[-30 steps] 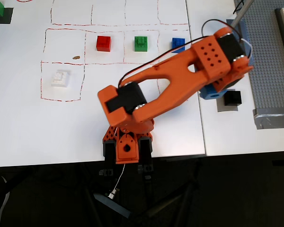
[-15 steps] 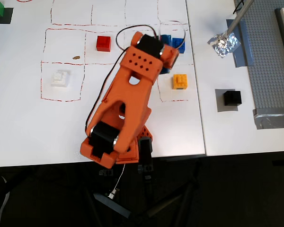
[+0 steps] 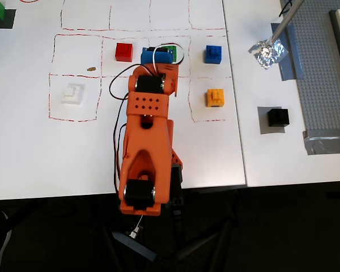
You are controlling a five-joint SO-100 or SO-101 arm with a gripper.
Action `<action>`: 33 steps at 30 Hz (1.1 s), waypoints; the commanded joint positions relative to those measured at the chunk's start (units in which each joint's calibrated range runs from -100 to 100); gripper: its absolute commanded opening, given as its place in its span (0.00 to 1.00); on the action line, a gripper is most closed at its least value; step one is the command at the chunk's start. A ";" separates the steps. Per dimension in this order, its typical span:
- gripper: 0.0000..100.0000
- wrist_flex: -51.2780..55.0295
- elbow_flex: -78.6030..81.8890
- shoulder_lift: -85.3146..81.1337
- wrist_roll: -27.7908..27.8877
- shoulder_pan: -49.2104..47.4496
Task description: Grab the block and put it in the grey marker
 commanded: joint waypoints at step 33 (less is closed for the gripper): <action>0.00 5.52 18.75 -25.78 -4.44 -11.20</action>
